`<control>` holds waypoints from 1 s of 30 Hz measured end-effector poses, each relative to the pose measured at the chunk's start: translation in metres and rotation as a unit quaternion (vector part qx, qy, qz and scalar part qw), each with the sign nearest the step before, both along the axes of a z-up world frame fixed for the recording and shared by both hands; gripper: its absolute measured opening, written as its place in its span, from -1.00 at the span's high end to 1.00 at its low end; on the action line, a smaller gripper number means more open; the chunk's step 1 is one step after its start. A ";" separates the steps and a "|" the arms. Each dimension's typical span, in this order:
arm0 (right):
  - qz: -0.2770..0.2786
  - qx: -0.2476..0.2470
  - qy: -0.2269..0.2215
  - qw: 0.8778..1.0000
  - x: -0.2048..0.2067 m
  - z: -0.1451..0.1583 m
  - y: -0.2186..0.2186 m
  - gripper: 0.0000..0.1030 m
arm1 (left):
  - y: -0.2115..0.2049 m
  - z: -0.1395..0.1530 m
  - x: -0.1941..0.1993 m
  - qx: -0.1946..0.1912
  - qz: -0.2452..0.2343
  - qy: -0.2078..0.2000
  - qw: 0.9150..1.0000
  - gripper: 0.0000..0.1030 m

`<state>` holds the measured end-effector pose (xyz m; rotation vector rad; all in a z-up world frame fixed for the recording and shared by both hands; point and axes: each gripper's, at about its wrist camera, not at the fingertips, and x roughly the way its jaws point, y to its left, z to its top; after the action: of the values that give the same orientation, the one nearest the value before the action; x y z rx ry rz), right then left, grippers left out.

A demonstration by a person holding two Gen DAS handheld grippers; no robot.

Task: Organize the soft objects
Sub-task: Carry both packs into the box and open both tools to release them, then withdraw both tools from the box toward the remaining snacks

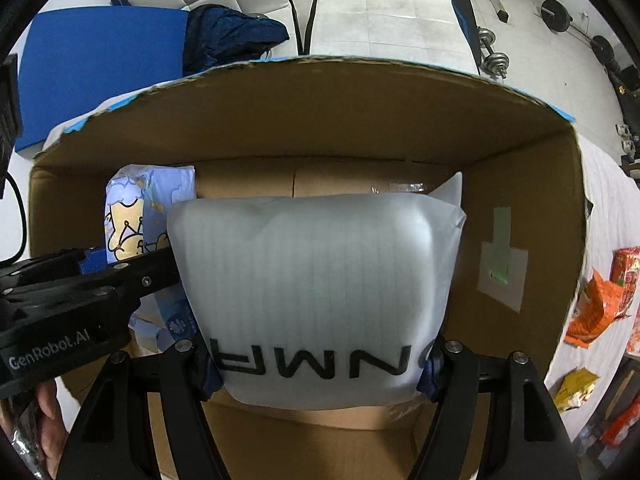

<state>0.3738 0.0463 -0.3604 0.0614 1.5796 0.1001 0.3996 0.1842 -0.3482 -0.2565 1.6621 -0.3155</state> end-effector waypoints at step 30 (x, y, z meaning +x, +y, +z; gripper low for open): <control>-0.001 -0.030 -0.021 0.999 -0.005 0.034 0.000 -1.00 | -0.003 0.047 -0.016 0.059 0.003 -0.062 0.996 -0.97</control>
<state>0.3692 0.0461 -0.3263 0.0131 1.5393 0.0527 0.3838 0.1813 -0.3010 -0.1496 1.5518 -0.2226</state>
